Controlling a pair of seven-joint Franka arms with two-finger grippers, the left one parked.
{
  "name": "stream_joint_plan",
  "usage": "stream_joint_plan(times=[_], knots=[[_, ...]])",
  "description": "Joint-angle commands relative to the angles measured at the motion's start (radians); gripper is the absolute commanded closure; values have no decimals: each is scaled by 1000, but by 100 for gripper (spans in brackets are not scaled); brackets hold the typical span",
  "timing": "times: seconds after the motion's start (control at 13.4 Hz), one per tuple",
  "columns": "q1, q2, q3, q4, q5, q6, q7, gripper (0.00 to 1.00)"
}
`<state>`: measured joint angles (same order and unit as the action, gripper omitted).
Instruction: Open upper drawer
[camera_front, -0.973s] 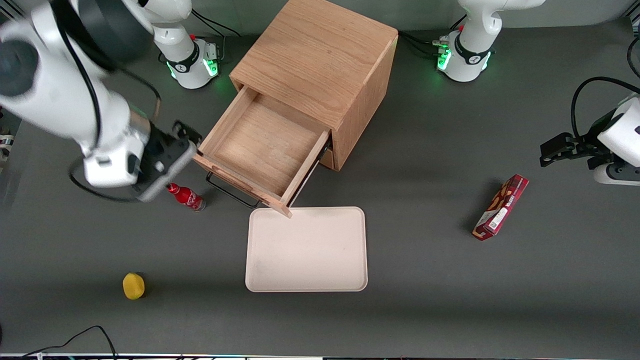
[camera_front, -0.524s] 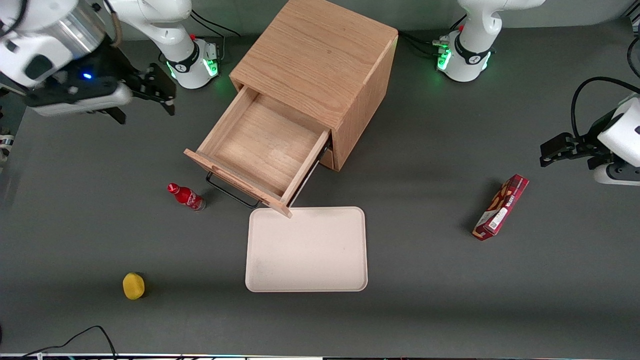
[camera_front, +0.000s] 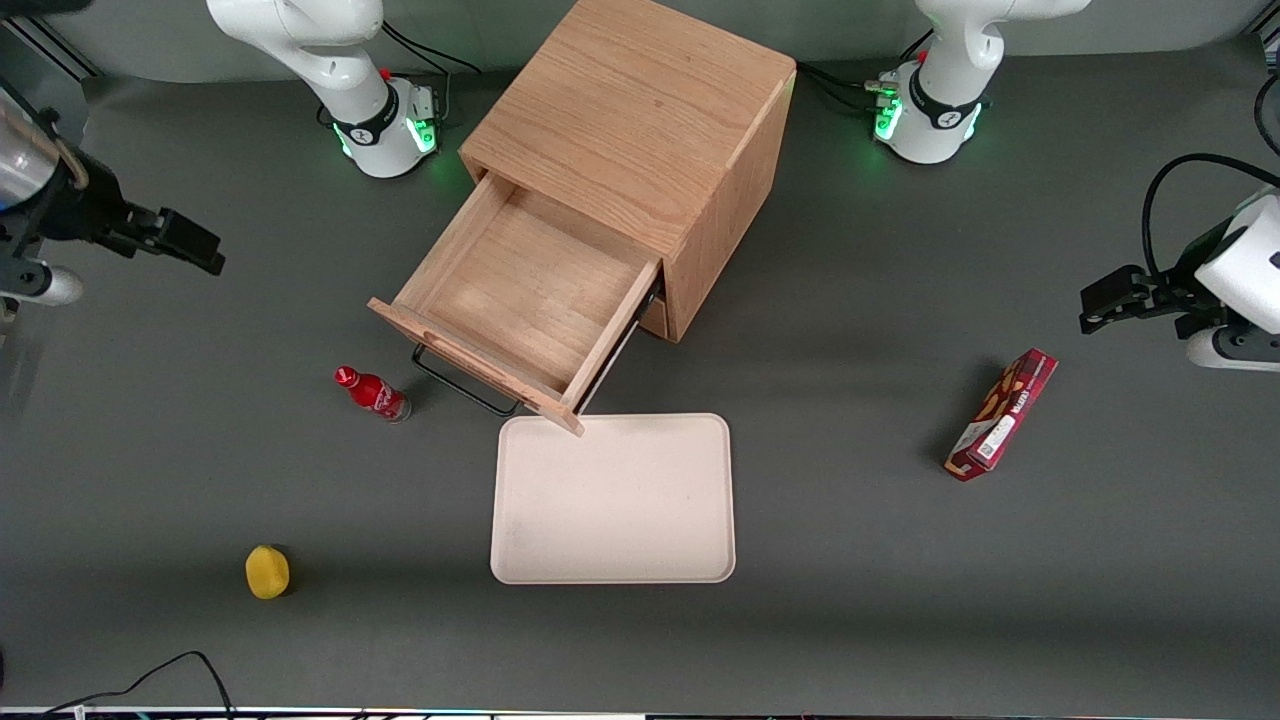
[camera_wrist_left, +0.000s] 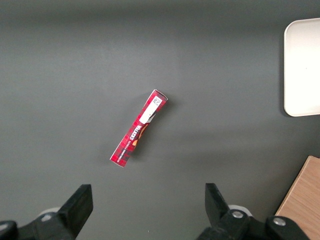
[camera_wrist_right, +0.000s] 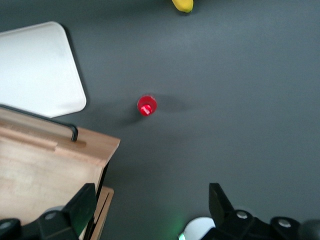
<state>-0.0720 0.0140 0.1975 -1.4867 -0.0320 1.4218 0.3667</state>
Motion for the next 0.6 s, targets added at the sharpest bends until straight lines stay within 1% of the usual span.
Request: stream_joint_plan(times=[0.0,0.15,0.22,0.52], knots=[[8,-221,-10,-349,34,213,26,0],[8,-242,-36,-412,53,255,-66,0],[8,-244,-62,-417,82,255,-83,0],[11,-252,-67,-405,86,236,-97,0]])
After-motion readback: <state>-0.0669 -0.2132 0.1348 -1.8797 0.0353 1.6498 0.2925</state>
